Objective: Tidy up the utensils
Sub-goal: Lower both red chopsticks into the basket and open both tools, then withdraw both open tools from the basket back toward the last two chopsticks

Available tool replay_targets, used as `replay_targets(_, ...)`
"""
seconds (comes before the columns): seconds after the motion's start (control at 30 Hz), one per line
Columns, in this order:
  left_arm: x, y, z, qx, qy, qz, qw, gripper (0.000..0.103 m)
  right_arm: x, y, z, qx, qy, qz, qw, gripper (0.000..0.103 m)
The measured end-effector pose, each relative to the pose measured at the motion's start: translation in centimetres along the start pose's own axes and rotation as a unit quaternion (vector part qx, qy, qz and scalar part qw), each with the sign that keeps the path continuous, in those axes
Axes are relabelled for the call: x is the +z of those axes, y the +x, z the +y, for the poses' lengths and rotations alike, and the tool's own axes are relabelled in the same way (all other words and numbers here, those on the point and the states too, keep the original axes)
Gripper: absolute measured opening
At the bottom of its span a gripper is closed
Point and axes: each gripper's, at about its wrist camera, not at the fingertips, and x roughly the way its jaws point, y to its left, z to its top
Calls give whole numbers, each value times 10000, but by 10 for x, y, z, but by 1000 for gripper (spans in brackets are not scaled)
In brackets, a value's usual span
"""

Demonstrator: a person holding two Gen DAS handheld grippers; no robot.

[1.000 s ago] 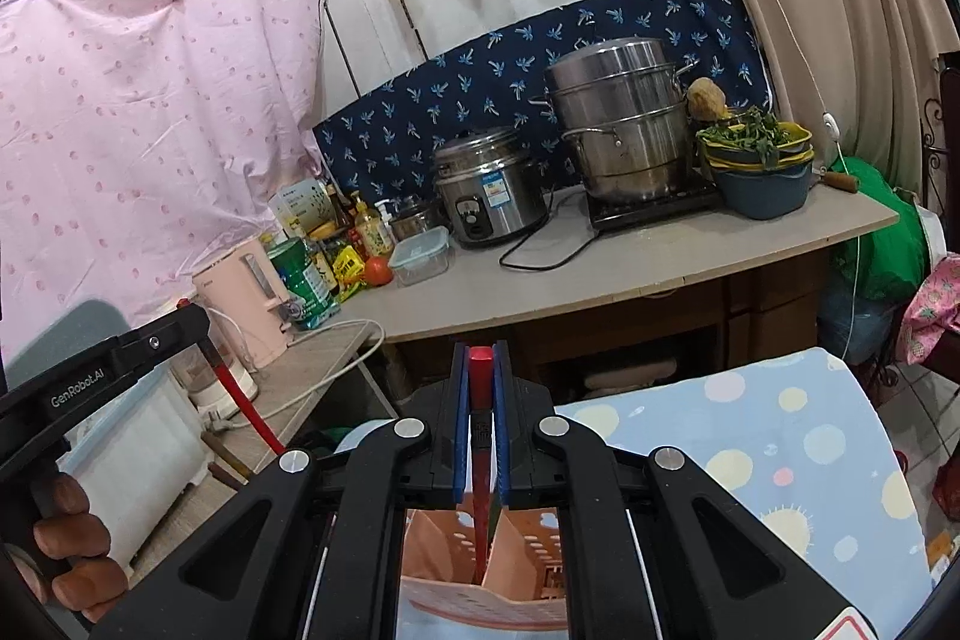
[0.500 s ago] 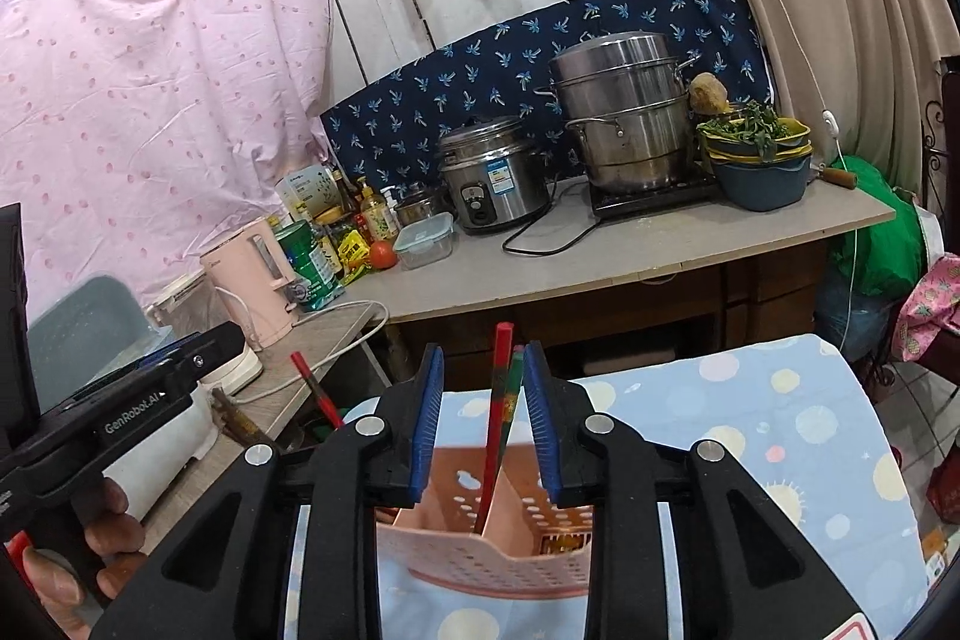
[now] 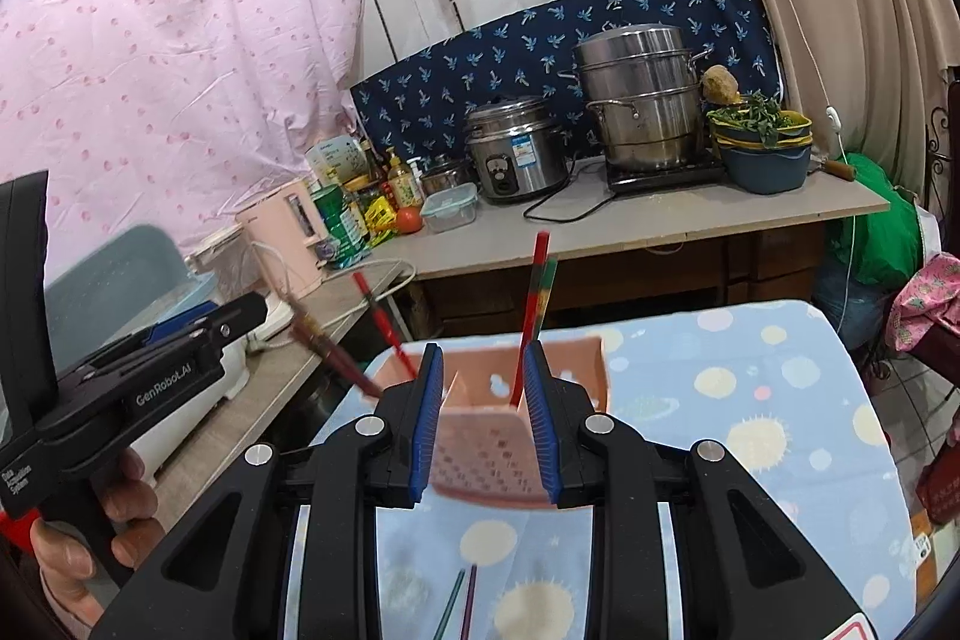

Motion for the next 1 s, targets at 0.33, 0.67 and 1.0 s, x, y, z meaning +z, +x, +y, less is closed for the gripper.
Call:
replay_targets(0.33,-46,-43,1,-178,-2,236,9996,44,-66,-44,31,-127,-532,434,9976,27)
replay_targets(0.67,-112,-59,6,-205,-108,849,9961,44,-134,-65,40,-176,-451,991,9939,27)
replay_targets(1.0,-172,-60,9,-185,-195,1441,9892,44,-197,-69,42,-358,-467,1490,9871,27)
